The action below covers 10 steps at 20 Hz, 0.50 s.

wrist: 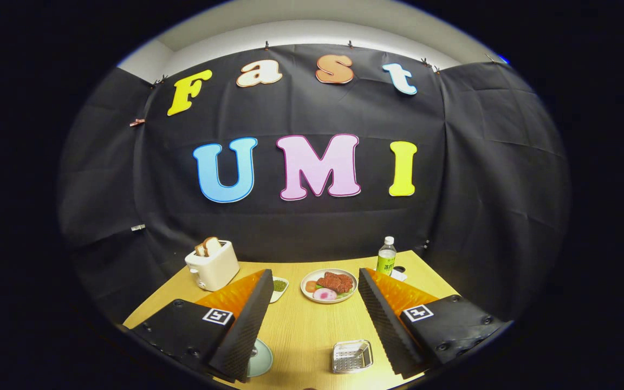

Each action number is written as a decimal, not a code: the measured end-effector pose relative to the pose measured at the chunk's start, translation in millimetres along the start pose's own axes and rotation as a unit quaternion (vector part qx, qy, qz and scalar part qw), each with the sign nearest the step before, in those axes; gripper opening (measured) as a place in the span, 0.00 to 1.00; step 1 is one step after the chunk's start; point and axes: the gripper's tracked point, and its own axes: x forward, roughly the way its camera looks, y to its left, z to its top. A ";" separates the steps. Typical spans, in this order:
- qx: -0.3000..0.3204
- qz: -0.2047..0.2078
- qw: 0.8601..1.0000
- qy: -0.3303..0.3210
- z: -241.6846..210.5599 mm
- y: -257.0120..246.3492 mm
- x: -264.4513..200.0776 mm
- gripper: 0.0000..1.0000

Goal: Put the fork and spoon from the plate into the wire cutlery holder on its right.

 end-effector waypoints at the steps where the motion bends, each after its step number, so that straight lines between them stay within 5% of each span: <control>1: 0.003 0.002 1.000 0.003 -3.8 2.5 -0.6 0.97; 10: -0.007 0.063 0.986 0.153 -105.2 57.8 1.3 0.98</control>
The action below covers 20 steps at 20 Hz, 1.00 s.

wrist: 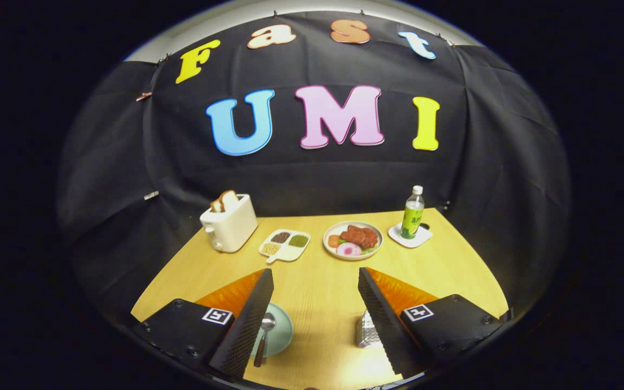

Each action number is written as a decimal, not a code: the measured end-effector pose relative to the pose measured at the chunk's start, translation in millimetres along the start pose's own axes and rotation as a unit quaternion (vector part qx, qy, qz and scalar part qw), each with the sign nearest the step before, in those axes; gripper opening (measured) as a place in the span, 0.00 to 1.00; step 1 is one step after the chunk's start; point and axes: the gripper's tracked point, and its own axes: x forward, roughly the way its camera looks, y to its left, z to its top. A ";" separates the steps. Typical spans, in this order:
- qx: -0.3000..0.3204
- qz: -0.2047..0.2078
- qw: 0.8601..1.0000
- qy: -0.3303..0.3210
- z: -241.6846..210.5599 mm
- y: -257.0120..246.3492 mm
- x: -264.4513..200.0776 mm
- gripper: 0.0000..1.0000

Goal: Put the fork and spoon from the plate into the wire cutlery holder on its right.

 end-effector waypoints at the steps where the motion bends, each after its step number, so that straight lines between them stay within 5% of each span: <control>1: -0.008 0.014 1.000 0.019 -12.4 9.9 2.5 0.98; 12: -0.091 0.104 0.974 0.181 -121.7 88.9 32.2 0.98; 20: -0.139 0.100 0.935 0.309 -208.0 98.1 54.5 0.97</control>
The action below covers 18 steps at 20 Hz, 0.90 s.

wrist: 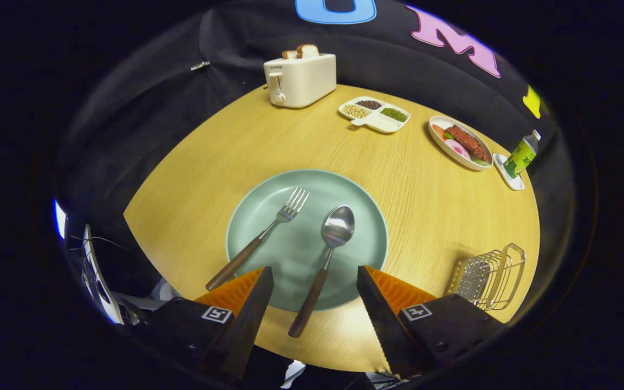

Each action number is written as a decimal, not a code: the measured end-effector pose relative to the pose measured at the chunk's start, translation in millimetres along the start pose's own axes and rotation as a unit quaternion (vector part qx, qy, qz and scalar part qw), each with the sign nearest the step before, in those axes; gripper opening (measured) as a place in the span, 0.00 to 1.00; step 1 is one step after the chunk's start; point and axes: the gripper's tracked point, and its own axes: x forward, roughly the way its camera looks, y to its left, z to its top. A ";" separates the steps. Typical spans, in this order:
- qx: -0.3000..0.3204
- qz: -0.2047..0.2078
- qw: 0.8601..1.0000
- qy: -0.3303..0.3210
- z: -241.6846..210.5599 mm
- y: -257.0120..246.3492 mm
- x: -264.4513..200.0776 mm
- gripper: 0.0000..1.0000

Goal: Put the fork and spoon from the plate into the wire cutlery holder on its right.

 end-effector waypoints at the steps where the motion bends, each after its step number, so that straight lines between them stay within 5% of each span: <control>1: -0.011 0.000 1.000 0.011 -2.7 1.4 5.9 0.96; 6: 0.034 0.008 0.996 0.078 -26.9 9.0 32.2 0.78; 11: 0.037 -0.010 0.995 0.089 -28.0 1.2 37.2 0.33; 14: 0.051 -0.007 0.993 0.104 -29.0 -2.7 37.7 0.29; 16: 0.059 0.021 0.992 0.107 -28.9 4.0 38.4 0.15; 18: 0.069 0.038 0.992 0.098 -26.5 3.1 36.7 0.11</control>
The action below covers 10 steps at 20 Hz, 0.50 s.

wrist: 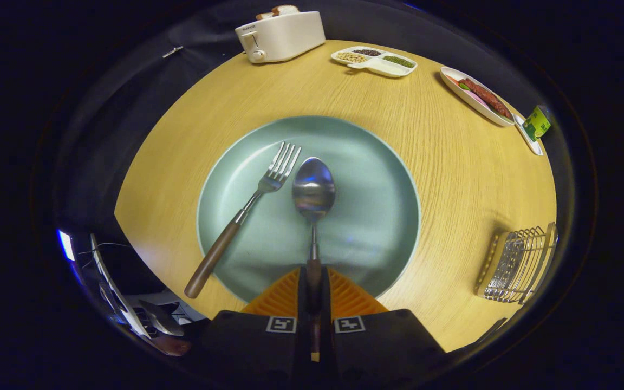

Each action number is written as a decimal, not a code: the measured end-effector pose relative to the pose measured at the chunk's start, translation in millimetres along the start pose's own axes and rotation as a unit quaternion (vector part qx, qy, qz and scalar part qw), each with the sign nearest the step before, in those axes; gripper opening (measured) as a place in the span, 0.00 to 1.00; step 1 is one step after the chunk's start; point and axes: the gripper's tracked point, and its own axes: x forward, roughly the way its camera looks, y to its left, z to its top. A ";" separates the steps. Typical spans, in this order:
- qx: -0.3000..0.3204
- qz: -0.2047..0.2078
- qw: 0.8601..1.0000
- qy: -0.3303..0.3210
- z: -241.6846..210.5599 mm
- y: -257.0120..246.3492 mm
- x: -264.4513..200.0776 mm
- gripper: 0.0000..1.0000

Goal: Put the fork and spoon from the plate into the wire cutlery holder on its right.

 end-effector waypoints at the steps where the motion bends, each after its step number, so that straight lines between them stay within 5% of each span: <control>1: 0.009 0.009 1.000 -0.002 2.0 -1.4 -0.6 0.10; 10: 0.058 0.045 0.997 -0.032 11.4 -33.9 -55.6 0.07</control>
